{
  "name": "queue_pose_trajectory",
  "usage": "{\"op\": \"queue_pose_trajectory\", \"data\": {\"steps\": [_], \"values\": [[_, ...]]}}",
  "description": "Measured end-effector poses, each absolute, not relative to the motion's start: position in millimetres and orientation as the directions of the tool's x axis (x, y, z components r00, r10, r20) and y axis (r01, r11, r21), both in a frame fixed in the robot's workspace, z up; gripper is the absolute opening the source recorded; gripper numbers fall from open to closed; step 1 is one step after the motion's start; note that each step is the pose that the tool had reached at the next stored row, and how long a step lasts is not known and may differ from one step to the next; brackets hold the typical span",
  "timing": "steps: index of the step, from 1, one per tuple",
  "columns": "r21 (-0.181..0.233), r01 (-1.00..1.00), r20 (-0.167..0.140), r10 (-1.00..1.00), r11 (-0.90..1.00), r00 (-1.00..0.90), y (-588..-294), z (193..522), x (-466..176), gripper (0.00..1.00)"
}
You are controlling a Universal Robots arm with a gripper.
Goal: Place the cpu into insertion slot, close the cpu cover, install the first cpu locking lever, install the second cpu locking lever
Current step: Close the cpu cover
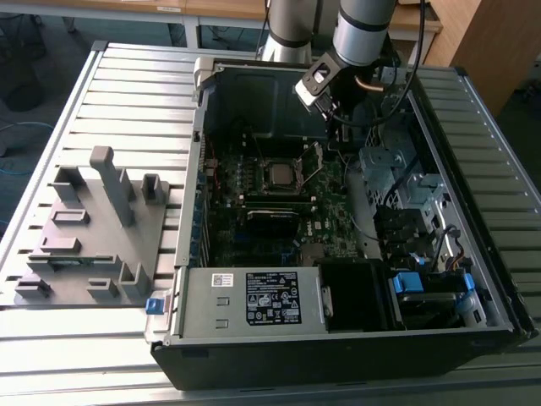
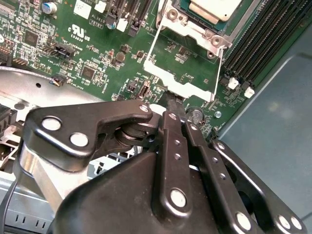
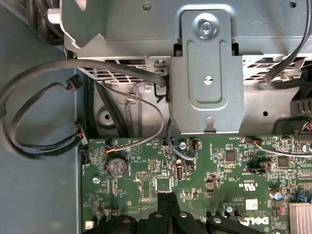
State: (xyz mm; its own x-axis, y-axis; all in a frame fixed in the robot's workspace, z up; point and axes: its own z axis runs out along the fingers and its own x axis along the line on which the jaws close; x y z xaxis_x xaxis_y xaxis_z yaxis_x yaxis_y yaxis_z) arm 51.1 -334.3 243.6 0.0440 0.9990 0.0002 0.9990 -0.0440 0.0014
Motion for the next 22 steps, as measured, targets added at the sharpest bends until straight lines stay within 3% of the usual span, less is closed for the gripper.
{"op": "queue_pose_trajectory", "data": {"steps": [22], "values": [[0.023, 0.999, 0.002, 0.999, -0.044, 0.044, -334, 243, -4, 0.10]]}}
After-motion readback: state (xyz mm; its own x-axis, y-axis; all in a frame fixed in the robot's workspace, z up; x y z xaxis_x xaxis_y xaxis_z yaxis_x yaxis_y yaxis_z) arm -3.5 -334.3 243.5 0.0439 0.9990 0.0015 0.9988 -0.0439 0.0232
